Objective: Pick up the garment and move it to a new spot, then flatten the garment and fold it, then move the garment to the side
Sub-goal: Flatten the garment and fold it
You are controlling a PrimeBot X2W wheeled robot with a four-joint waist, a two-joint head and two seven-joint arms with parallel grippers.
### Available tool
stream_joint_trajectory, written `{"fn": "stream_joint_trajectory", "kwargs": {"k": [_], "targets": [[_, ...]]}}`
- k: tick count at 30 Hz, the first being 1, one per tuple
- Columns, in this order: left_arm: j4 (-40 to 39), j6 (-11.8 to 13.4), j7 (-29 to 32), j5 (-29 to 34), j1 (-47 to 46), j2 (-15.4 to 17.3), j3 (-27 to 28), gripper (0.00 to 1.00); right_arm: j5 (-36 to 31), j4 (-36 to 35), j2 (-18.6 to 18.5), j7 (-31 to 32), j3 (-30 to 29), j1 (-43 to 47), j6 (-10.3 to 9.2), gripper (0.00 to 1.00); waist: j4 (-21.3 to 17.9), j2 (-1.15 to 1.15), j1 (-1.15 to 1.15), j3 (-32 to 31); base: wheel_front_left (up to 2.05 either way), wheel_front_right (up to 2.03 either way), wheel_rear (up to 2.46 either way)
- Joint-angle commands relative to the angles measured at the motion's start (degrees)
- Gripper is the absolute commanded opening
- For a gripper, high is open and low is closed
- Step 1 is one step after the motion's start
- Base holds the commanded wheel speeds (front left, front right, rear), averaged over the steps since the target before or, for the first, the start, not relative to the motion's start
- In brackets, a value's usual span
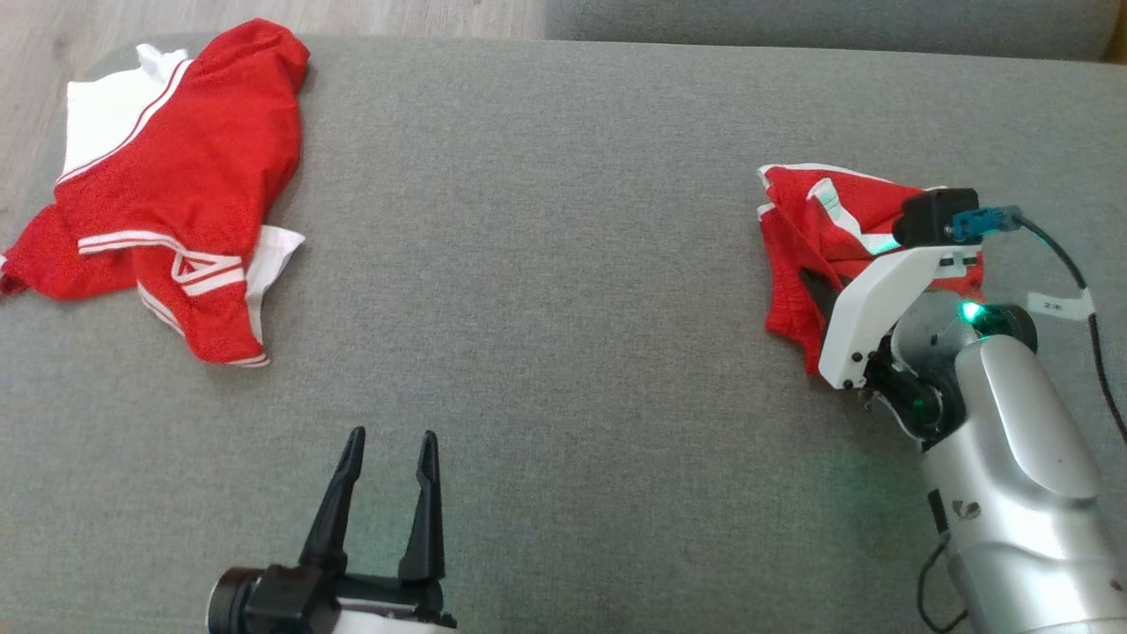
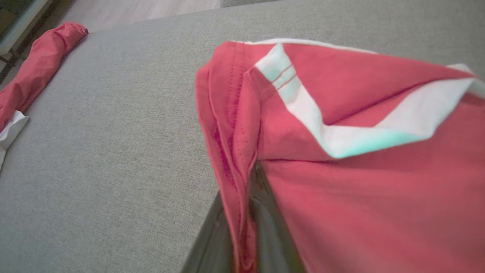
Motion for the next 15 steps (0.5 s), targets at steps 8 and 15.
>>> {"fn": "stream_joint_trajectory", "kwargs": {"k": [8, 15], "targets": [[-1.44, 0.69, -0.29, -0.86, -0.30, -0.33, 1.11, 1.00, -1.78, -0.16, 1.14, -4.14, 4.13, -1.92, 0.39, 1.00, -0.24, 0.00, 0.00, 0.37, 0.00, 0.00, 0.00], [-1.16, 0.81, -0.29, -0.99, -0.50, -0.33, 1.28, 1.00, 3.59, -2.28, 1.22, -7.93, 12.11, -0.79, 0.39, 1.00, -2.04, 0.00, 0.00, 0.03, 0.00, 0.00, 0.00]]}}
